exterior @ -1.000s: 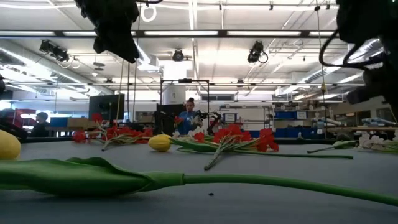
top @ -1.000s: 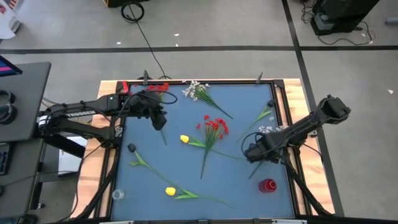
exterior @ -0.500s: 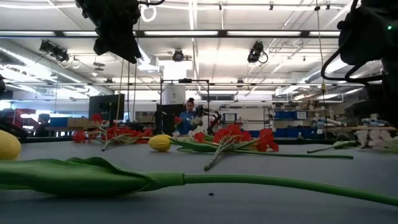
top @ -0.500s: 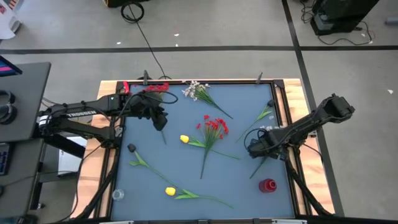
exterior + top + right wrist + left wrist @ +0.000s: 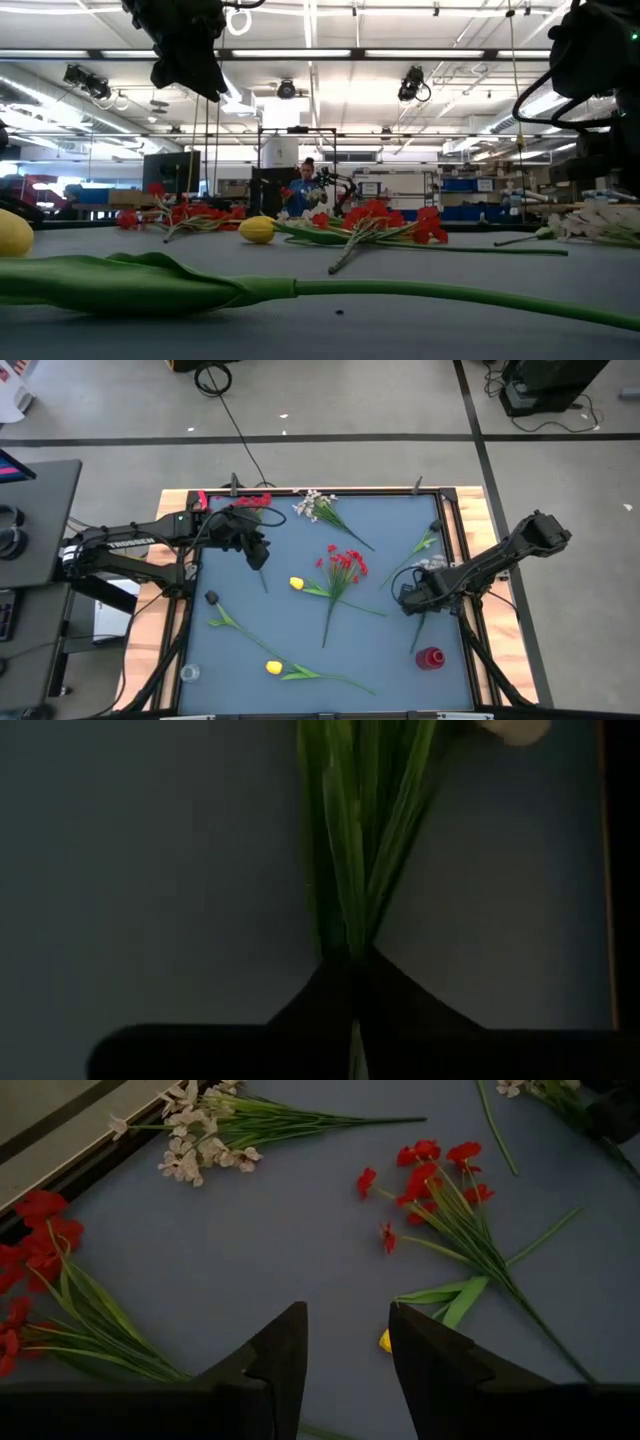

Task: Sort flowers into vase by color
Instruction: Put the bottom white flowers into the red vase

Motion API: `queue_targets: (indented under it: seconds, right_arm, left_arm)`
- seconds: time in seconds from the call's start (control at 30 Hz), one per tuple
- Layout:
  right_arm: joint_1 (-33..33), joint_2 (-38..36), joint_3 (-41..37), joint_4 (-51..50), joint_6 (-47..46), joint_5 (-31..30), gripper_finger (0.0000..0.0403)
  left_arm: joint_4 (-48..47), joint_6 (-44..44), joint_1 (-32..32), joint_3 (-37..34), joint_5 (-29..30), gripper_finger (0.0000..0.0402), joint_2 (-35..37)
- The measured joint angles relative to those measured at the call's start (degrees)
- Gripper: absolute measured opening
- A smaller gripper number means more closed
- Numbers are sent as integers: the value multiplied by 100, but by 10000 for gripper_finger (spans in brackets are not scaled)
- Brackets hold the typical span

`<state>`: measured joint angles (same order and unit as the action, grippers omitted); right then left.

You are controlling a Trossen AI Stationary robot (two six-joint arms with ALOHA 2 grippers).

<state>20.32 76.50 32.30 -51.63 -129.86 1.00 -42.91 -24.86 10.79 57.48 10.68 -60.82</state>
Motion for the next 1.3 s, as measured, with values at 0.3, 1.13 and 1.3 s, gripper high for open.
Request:
queue_targets:
  seconds: [0.3,1.13,1.3]
  right_arm:
    - [31,-8,915,-581,250,-1126,7]
    - [382,-92,3599,-1144,4516,-5368,9]
    - [382,-427,3628,-21,6138,-5588,9]
  left_arm:
    - [-15,6,-2,-1,-159,149,88]
    - [2374,-66,-464,-1,-994,149,273]
    - [3136,398,-600,-3,-773,149,130]
